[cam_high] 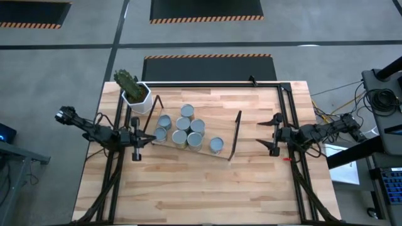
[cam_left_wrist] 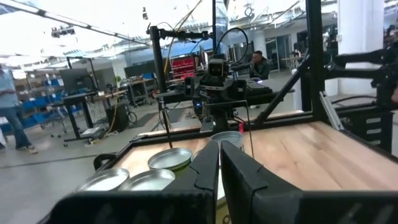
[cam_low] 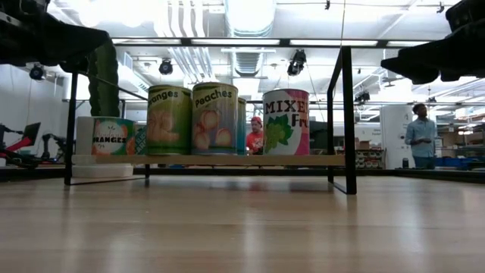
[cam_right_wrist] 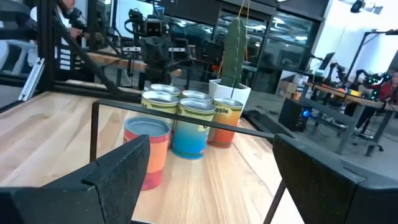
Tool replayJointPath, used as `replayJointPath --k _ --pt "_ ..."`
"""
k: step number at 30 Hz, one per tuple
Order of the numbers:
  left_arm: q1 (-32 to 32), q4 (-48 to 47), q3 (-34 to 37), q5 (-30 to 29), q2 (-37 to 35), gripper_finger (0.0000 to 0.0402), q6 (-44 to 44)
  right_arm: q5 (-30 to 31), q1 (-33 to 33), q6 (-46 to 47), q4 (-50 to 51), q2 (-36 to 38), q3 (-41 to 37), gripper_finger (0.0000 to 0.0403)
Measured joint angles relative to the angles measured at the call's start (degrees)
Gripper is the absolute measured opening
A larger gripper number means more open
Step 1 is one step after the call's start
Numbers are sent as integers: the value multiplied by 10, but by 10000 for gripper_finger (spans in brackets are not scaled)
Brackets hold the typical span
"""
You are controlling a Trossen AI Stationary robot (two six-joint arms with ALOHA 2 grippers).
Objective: Pick and place cans onto a shelf
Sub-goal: Return to Home Position
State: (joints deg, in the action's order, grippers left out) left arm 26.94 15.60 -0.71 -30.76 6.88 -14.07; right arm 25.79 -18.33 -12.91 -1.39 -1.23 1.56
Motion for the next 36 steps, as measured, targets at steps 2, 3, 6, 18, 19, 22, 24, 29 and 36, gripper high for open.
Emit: replayJointPath --k 2,3,6,18,19,22,24,29,36 --pt "0 0 -1 0 0 0 13 2 0 1 0 0 0 327" --pt "0 0 -2 0 0 0 14 1 0 1 0 0 0 327" --pt "0 0 -3 0 1 0 15 -1 0 17 -1 0 0 327" --pt "0 0 -3 -1 1 0 16 -2 0 40 -7 0 -1 327" --pt "0 0 -3 -1 1 0 15 -2 0 40 -7 0 -1 327" --pt "0 0 -3 -1 1 0 16 -2 0 40 -7 0 -1 327" --pt "0 0 -3 -1 1 0 15 -2 0 40 -7 0 -1 327" --pt "0 0 -3 -1 1 0 15 -2 0 40 -7 0 -1 327" --pt "0 0 -3 -1 1 0 15 -2 0 39 -8 0 -1 327"
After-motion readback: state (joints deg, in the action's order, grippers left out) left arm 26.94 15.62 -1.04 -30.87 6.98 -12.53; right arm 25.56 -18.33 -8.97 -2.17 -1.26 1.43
